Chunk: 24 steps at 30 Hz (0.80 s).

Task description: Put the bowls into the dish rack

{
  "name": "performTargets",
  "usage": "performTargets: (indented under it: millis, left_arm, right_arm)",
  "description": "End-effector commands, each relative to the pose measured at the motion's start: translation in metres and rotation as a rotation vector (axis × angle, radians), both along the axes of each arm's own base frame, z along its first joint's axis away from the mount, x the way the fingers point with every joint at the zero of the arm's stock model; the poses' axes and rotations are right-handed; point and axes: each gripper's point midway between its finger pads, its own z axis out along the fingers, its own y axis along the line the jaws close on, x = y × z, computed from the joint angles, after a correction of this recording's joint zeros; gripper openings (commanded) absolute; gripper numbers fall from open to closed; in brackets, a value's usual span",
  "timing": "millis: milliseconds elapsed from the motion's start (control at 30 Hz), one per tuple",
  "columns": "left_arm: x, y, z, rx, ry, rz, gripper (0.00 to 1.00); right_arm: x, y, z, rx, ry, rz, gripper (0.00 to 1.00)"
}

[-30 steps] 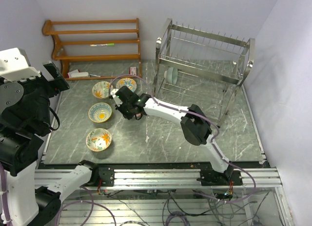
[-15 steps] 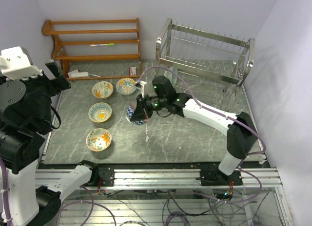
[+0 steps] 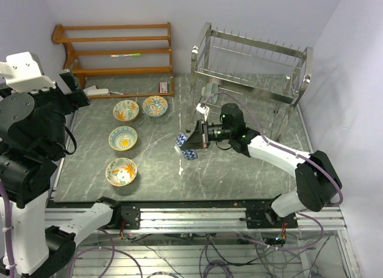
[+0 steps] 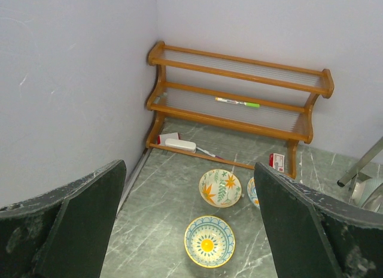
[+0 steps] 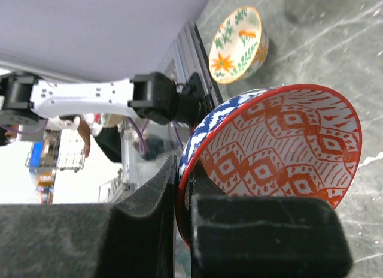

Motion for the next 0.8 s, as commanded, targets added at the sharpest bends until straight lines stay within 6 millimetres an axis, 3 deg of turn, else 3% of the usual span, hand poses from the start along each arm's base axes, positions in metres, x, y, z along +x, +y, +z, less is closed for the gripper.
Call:
performTargets:
  millis: [0,267,767]
  left_arm:
    - [-0.001,-0.003,0.017,-0.004,-0.052,-0.022,0.99]
    - [-0.001,-0.001,0.018,0.003,-0.054,-0.013,0.99]
    - [0.009,-0.005,0.022,0.022,-0.048,-0.018,0.99]
  right_arm:
    - [0.017,-0.008,0.037,0.134,-0.041,-0.039,0.00]
    - [0.051,-0.028,0.035,0.200,0.023,-0.129,0.00]
    - [0.131,-0.087,0.033,0.317,0.046,-0.311,0.00]
